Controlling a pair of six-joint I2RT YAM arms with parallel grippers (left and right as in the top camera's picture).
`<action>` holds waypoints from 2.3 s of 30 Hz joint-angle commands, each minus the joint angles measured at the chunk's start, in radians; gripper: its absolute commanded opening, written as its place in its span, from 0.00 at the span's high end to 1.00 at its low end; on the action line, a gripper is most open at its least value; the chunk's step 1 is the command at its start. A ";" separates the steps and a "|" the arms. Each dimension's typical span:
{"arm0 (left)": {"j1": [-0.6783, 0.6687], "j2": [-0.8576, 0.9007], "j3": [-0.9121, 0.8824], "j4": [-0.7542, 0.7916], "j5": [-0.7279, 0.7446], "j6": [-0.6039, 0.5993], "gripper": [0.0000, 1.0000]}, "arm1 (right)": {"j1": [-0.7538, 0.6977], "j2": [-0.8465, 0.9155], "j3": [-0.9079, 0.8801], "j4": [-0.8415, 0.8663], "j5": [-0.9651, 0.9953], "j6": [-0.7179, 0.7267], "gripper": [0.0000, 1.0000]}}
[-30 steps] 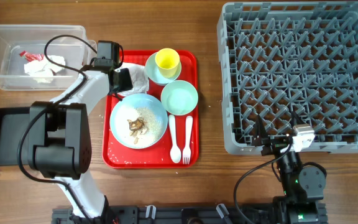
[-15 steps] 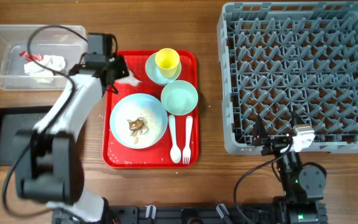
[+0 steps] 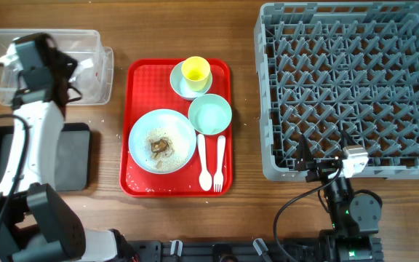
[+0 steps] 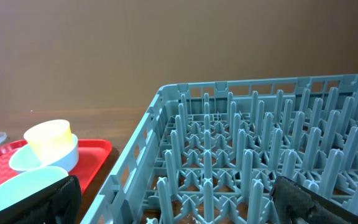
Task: Sort waste into correct bins and load items into the dishwasher rack
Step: 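Carry the remaining tissue into the clear bin and release, then reach the left gripper to the light-blue plate rim and grip it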
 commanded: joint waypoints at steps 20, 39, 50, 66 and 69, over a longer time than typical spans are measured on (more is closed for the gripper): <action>0.080 -0.085 0.003 -0.109 0.031 -0.157 0.48 | 0.004 -0.005 -0.001 0.005 -0.012 0.013 0.00; -0.222 -0.519 -0.083 -0.752 0.354 0.135 0.31 | 0.004 -0.005 -0.001 0.005 -0.012 0.013 0.00; -0.731 -0.155 -0.201 -0.478 0.045 0.124 0.26 | 0.004 -0.005 -0.001 0.005 -0.012 0.013 0.00; -0.892 0.079 -0.214 -0.418 -0.062 0.136 0.54 | 0.004 -0.005 -0.001 0.005 -0.012 0.013 0.00; -0.901 0.081 -0.219 -0.418 -0.061 0.136 0.55 | 0.004 -0.005 -0.001 0.005 -0.012 0.013 0.00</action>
